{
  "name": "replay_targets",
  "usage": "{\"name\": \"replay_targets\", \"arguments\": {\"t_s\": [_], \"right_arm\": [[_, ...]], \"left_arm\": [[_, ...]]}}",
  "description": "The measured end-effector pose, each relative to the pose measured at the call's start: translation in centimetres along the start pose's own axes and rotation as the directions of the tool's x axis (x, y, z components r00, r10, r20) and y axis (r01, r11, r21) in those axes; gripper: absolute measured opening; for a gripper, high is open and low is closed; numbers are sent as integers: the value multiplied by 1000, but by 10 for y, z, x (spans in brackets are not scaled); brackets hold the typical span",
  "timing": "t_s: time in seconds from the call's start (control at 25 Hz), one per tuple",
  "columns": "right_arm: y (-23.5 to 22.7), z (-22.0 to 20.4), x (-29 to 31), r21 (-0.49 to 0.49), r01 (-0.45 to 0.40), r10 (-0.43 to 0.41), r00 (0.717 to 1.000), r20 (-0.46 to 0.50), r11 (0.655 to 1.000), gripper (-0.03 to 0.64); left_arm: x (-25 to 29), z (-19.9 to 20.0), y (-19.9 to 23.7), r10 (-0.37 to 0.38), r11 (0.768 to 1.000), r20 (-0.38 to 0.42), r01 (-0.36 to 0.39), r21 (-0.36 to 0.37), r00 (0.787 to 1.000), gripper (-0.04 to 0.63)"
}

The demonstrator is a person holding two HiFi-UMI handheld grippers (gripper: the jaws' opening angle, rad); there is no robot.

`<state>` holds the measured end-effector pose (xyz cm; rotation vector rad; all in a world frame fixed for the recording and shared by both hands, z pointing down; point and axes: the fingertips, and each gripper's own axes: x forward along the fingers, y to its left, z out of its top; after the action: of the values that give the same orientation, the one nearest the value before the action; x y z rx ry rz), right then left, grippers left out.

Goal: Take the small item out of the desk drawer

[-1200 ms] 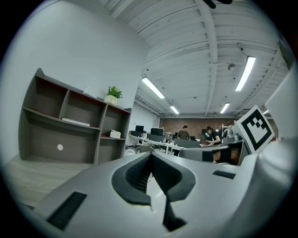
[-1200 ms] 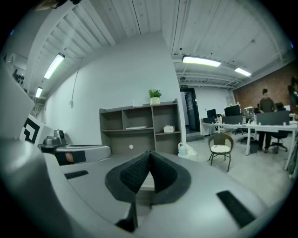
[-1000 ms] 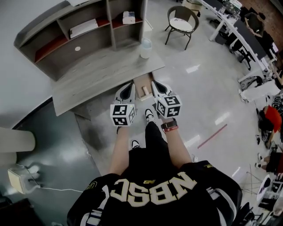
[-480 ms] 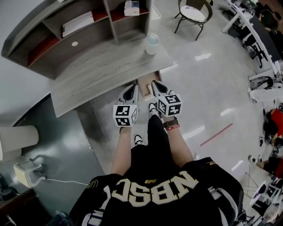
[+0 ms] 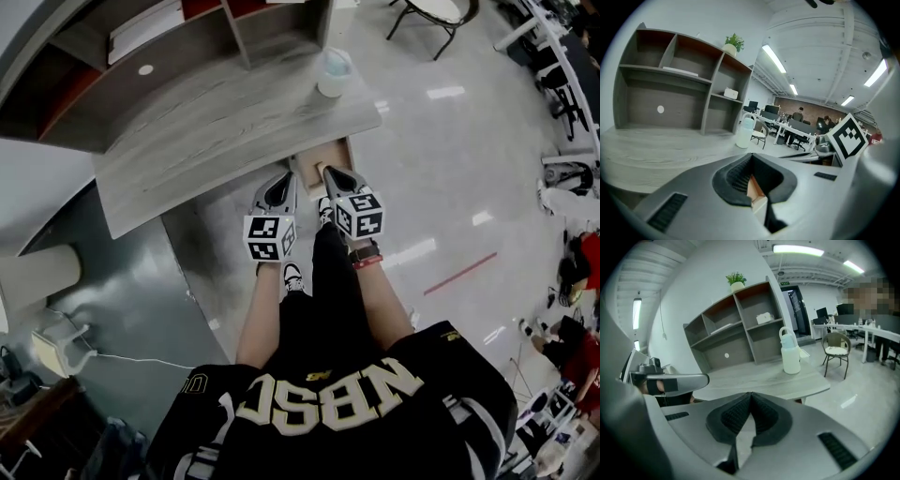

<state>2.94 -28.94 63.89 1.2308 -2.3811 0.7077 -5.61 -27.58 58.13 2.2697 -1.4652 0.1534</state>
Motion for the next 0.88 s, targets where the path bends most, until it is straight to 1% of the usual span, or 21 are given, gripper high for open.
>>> {"name": "replay_targets", "arguments": {"t_s": [0.16, 0.36, 0.64, 0.88], "right_arm": [[-9, -28, 15, 8, -8, 9, 998, -62, 1000, 8], [-26, -57, 34, -7, -14, 13, 990, -139, 1000, 8], [-55, -95, 60, -24, -8, 2, 973, -232, 1000, 8], [-73, -127, 84, -51, -12, -5, 950, -313, 999, 8]], "left_arm": [[10, -22, 7, 14, 1000, -44, -15, -28, 999, 14], [24, -46, 10, 25, 998, -86, -29, -53, 996, 14], [45, -73, 14, 39, 995, -121, -49, -82, 992, 14], [59, -97, 22, 41, 991, -153, -60, -116, 987, 14]]}}
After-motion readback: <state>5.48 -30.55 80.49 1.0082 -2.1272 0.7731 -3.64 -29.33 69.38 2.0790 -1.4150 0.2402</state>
